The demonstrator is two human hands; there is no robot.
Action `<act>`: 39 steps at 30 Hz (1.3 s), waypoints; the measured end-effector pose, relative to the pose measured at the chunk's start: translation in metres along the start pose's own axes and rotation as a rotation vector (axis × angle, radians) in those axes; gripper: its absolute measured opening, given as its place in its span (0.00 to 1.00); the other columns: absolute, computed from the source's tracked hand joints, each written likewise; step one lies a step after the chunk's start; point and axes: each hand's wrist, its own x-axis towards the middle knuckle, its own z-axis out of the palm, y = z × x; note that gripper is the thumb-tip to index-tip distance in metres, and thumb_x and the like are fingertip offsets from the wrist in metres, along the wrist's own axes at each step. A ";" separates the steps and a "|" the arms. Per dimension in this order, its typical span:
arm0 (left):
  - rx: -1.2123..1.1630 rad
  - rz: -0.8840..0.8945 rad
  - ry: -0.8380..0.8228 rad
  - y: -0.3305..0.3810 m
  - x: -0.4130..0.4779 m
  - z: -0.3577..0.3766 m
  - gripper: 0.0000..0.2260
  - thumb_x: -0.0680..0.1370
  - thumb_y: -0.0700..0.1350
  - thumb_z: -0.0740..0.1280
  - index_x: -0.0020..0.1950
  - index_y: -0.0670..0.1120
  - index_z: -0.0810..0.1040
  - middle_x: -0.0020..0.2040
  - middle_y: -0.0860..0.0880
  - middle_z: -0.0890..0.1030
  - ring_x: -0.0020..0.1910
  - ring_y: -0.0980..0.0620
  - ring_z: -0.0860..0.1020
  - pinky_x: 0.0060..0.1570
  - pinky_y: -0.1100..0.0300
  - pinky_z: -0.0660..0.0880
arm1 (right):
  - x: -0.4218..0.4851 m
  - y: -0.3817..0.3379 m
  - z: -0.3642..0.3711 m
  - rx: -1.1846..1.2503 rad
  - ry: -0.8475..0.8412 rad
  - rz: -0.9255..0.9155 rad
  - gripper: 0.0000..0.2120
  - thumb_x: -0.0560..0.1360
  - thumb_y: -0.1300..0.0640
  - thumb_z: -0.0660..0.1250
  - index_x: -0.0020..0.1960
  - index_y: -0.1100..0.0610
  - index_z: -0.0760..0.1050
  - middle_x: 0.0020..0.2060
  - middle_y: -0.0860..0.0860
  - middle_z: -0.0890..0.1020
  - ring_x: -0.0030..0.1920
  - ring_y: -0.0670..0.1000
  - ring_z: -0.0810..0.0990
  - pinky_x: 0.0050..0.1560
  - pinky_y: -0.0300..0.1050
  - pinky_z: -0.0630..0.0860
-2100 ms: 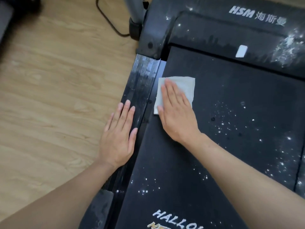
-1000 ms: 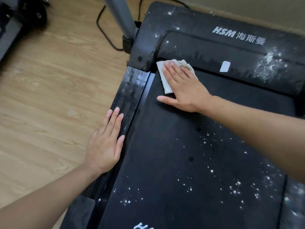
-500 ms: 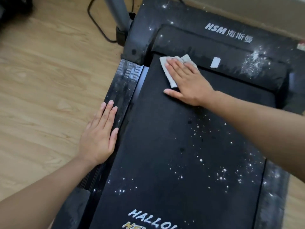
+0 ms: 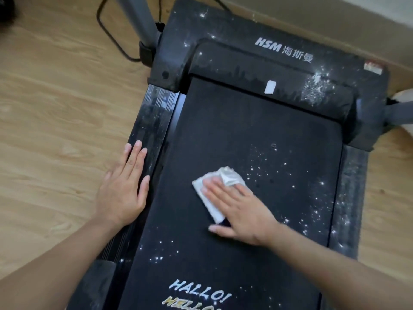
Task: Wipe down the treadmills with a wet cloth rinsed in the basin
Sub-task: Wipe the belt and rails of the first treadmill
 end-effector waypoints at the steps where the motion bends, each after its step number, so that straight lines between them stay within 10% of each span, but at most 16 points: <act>1: 0.002 0.005 0.003 0.000 0.000 0.001 0.28 0.84 0.51 0.53 0.84 0.43 0.56 0.85 0.50 0.52 0.84 0.49 0.50 0.66 0.44 0.74 | 0.025 0.029 -0.013 0.011 0.040 0.098 0.44 0.82 0.27 0.49 0.87 0.54 0.45 0.86 0.51 0.46 0.85 0.51 0.44 0.81 0.59 0.55; 5: 0.021 0.010 0.029 -0.002 -0.002 0.007 0.29 0.84 0.50 0.54 0.84 0.42 0.57 0.85 0.49 0.52 0.84 0.49 0.50 0.68 0.45 0.72 | 0.111 0.122 -0.062 0.028 0.160 0.397 0.47 0.81 0.25 0.47 0.86 0.56 0.40 0.86 0.53 0.42 0.85 0.51 0.38 0.84 0.58 0.42; 14: 0.039 -0.006 -0.055 0.003 0.002 -0.001 0.29 0.84 0.51 0.52 0.85 0.44 0.55 0.86 0.52 0.49 0.84 0.50 0.47 0.63 0.41 0.75 | 0.021 0.110 -0.108 0.000 -0.331 0.111 0.53 0.78 0.24 0.49 0.85 0.61 0.37 0.85 0.56 0.37 0.84 0.52 0.33 0.85 0.53 0.43; 22: 0.046 -0.029 -0.149 0.002 0.003 -0.006 0.30 0.84 0.53 0.49 0.85 0.43 0.54 0.86 0.51 0.47 0.85 0.50 0.46 0.68 0.40 0.71 | -0.101 -0.085 0.037 0.175 0.053 0.252 0.50 0.80 0.24 0.52 0.85 0.62 0.49 0.86 0.57 0.48 0.86 0.56 0.44 0.79 0.57 0.53; 32: 0.180 -0.112 -0.377 0.013 0.006 -0.017 0.30 0.85 0.56 0.40 0.83 0.47 0.34 0.82 0.54 0.29 0.82 0.51 0.31 0.78 0.32 0.38 | 0.032 0.149 -0.056 0.051 0.108 0.542 0.50 0.79 0.21 0.43 0.86 0.56 0.37 0.86 0.53 0.41 0.85 0.51 0.37 0.84 0.59 0.45; 39: -0.092 -0.207 -0.704 0.011 0.033 -0.037 0.47 0.84 0.59 0.61 0.75 0.52 0.19 0.68 0.61 0.13 0.70 0.55 0.15 0.79 0.36 0.35 | -0.042 -0.006 0.013 0.200 0.045 0.333 0.55 0.78 0.21 0.50 0.85 0.60 0.37 0.85 0.58 0.39 0.85 0.58 0.36 0.82 0.65 0.48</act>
